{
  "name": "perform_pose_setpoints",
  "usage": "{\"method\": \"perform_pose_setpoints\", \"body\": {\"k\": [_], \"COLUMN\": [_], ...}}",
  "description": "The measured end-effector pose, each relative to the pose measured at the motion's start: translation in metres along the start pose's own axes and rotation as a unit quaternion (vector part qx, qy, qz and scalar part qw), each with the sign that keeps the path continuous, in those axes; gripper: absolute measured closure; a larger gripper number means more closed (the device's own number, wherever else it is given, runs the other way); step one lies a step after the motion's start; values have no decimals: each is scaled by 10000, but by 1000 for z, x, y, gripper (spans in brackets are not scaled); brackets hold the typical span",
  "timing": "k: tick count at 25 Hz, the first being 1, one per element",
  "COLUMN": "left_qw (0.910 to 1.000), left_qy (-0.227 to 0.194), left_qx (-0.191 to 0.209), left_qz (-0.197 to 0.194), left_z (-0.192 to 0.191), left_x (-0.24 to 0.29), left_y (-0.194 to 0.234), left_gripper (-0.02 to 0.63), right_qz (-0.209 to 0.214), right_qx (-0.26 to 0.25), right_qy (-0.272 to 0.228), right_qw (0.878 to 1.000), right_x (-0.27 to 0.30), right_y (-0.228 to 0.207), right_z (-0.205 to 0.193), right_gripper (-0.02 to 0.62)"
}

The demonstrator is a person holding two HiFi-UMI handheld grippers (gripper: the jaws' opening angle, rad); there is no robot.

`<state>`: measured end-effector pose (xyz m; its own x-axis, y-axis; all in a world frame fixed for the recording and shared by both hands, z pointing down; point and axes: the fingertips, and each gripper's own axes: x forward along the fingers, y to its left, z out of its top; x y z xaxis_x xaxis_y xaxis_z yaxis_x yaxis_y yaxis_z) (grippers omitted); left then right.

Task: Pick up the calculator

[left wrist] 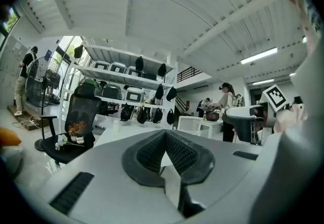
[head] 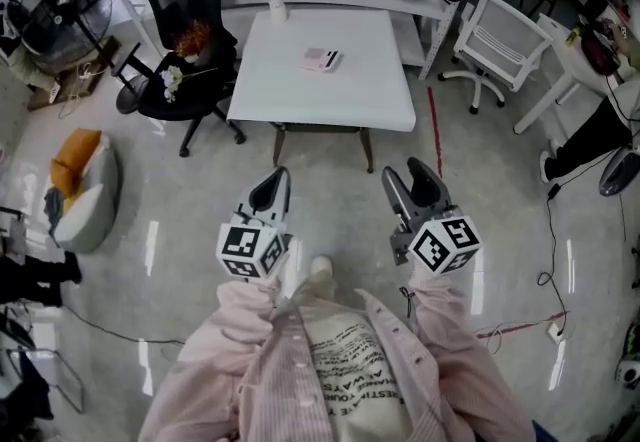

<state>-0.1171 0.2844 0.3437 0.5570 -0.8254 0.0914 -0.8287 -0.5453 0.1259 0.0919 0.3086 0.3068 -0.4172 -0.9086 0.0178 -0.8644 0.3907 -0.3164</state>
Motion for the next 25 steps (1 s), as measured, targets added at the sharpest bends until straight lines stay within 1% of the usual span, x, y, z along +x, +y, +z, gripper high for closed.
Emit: {"method": "perform_pose_setpoints", "body": {"k": [5,10,14,20,25], "left_qw": [10000,10000,9999,10000,10000], "left_qy": [-6,-73,-81,-66,-19], "left_qx": [-41,18,2,9,-28], "left_qz": [-11,-18,108,48,37], "left_z": [7,14,15,10,8], "left_x": [32,58,69,90,110], "left_y": [25,50,70,82,90], "left_gripper": [604,604,604,604,604], "right_qz": [-7,-4,83,67,21], "right_qx": [12,73,182,286,314], "right_qy": [78,19,-23,30,45], "right_qw": [10000,10000,9998,9996,9995], "right_x": [38,74,96,117,132], "right_y": [-14,-28,-31,-44,-59], "right_z": [4,5,3,-5,-3], "right_gripper": [380,380,380,380,380]}}
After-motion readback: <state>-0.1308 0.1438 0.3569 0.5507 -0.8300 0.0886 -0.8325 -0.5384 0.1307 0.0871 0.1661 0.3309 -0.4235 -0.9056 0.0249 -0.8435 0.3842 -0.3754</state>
